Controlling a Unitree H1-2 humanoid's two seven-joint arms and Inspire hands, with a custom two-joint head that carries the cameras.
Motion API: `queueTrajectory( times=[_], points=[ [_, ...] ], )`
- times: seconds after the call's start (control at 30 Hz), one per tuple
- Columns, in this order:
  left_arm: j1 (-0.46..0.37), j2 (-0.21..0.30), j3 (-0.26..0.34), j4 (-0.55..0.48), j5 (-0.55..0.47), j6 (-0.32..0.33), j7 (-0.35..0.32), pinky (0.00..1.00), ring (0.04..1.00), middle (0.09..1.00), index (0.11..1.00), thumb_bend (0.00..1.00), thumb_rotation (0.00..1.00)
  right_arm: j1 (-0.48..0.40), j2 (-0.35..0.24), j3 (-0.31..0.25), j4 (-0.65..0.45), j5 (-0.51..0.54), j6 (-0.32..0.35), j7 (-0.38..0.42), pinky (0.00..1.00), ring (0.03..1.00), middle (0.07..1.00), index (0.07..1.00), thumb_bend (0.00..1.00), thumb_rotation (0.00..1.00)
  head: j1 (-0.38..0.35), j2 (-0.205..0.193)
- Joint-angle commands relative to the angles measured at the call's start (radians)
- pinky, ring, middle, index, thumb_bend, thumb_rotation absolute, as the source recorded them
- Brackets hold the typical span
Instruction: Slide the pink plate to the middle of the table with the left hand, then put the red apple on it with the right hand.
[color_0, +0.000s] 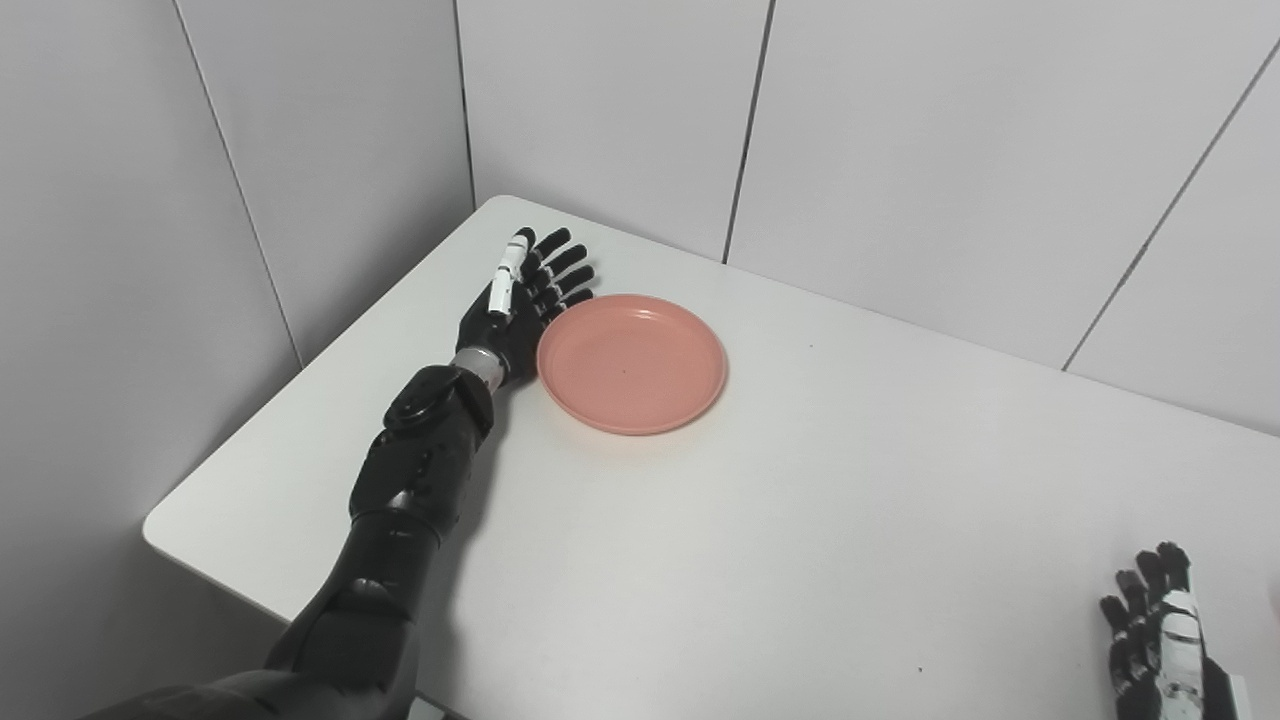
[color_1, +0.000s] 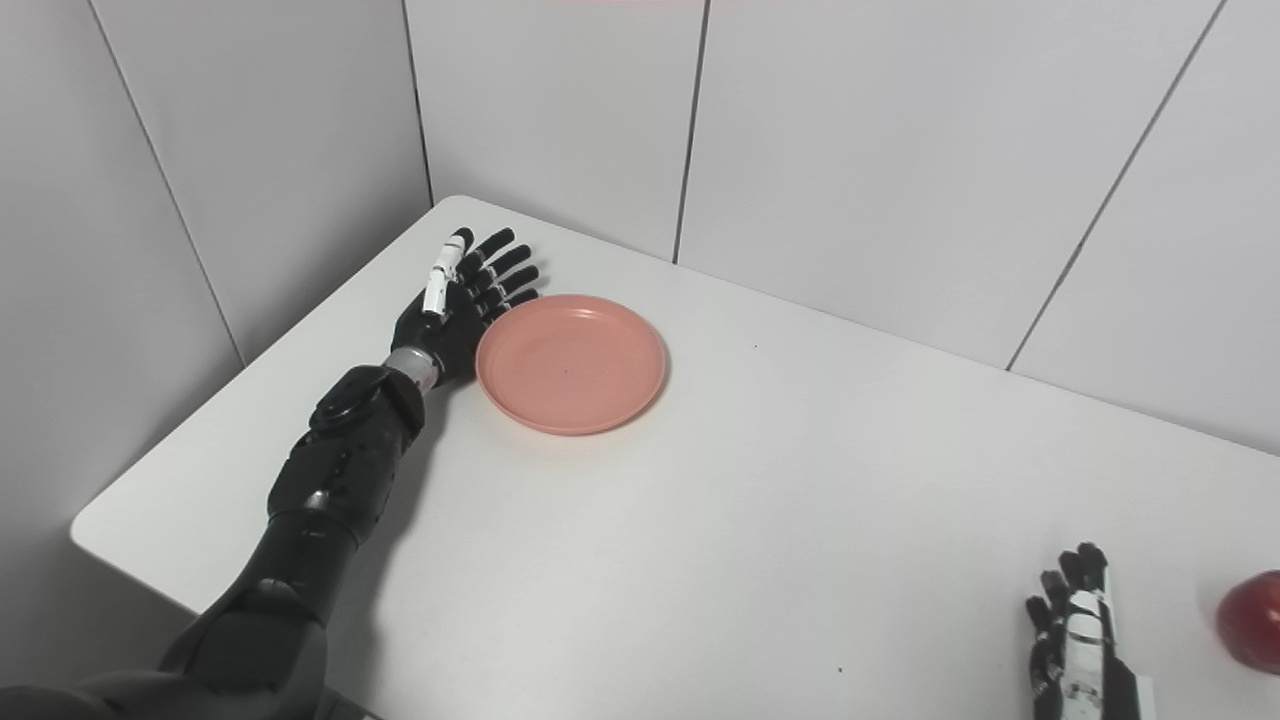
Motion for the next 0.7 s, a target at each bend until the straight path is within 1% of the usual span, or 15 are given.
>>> queueTrajectory(
  times=[0.0, 0.2, 0.3, 0.43, 0.57, 0.67],
  points=[
    [-0.009, -0.011, -0.009, 0.013, 0.01, 0.011, 0.006, 0.87, 0.866, 0.875, 0.861, 0.32, 1.0, -0.022, 0.002, -0.004, -0.012, -0.005, -0.042, 0.004, 1.0, 1.0, 1.0, 1.0, 0.09, 1.0, 0.0, 0.003],
    [-0.009, -0.015, -0.018, 0.013, 0.012, 0.007, 0.004, 0.88, 0.87, 0.879, 0.864, 0.32, 1.0, -0.022, 0.003, -0.001, -0.015, -0.013, -0.038, 0.002, 1.0, 1.0, 1.0, 1.0, 0.09, 1.0, -0.003, 0.004],
    [-0.007, -0.019, -0.022, 0.011, 0.012, 0.008, 0.005, 0.87, 0.872, 0.88, 0.861, 0.31, 1.0, -0.023, 0.002, -0.003, -0.004, -0.018, -0.054, 0.006, 1.0, 0.996, 1.0, 1.0, 0.08, 1.0, -0.006, 0.006],
    [-0.004, -0.022, -0.027, 0.006, 0.013, 0.007, 0.003, 0.87, 0.876, 0.884, 0.864, 0.31, 1.0, -0.022, -0.001, -0.001, -0.009, -0.022, -0.047, 0.007, 1.0, 1.0, 1.0, 1.0, 0.1, 1.0, -0.008, 0.008],
    [-0.003, -0.024, -0.036, 0.003, 0.016, 0.012, -0.003, 0.88, 0.878, 0.888, 0.868, 0.31, 1.0, -0.021, 0.001, -0.003, -0.004, -0.014, -0.056, 0.012, 1.0, 1.0, 1.0, 1.0, 0.13, 1.0, -0.011, 0.01],
    [-0.004, -0.025, -0.041, 0.006, 0.016, 0.016, 0.0, 0.87, 0.874, 0.885, 0.867, 0.31, 1.0, -0.022, 0.003, -0.003, -0.005, -0.014, -0.055, 0.011, 1.0, 1.0, 1.0, 1.0, 0.12, 1.0, -0.014, 0.011]
  ],
)
